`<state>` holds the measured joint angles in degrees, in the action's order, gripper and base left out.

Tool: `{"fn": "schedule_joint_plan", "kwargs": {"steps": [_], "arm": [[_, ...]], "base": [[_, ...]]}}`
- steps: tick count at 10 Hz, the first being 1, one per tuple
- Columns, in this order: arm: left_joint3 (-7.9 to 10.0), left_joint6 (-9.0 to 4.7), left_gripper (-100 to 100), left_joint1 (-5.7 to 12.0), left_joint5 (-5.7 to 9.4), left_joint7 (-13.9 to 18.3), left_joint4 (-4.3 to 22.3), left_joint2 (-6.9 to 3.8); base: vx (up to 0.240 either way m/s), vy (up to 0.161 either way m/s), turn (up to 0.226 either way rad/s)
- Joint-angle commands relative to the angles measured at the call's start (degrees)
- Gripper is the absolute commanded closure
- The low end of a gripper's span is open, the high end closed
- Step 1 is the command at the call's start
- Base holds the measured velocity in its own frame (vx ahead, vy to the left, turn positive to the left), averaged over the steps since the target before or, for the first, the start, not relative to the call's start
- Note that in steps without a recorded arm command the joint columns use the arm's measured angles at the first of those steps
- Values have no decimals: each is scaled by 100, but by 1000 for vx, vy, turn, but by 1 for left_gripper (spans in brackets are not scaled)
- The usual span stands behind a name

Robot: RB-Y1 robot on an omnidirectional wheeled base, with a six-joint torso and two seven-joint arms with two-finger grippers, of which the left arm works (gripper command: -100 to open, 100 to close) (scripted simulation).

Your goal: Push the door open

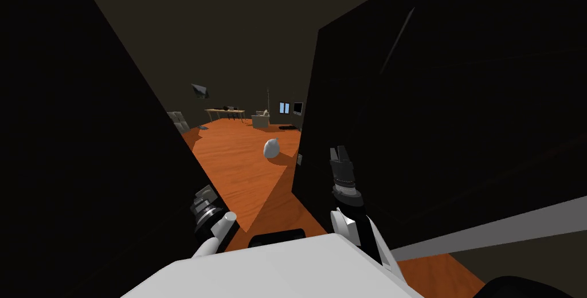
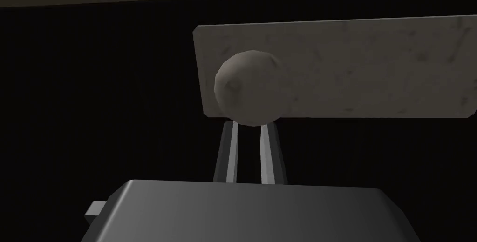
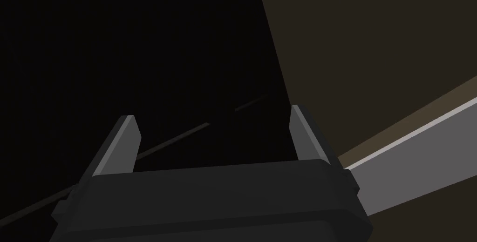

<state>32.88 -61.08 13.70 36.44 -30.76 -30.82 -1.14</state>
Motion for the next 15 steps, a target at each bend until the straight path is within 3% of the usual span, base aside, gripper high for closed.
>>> {"fn": "schedule_joint_plan", "kwargs": {"steps": [1,2,3,4,7,9,10,13,15], "arm": [[152,-151,100,78,151,-71,72,-15],[191,-314,-100,178,279,-88,229,-128],[236,-411,-100,226,364,-122,292,-145],[236,-411,-100,226,364,-122,292,-145],[393,-748,-100,393,662,-243,513,-121],[501,-978,-100,507,865,-325,663,-34],[501,-978,-100,507,865,-325,663,-34],[634,-1265,-100,649,1118,-427,850,171],[634,-1265,-100,649,1118,-427,850,171]], "base": [[92,82,66],[16,12,-258],[-83,-73,-236],[-71,-74,-62],[-47,-56,-172],[-40,-51,-194],[-34,-37,-63],[-30,-49,-143],[-17,-21,-32]]}}
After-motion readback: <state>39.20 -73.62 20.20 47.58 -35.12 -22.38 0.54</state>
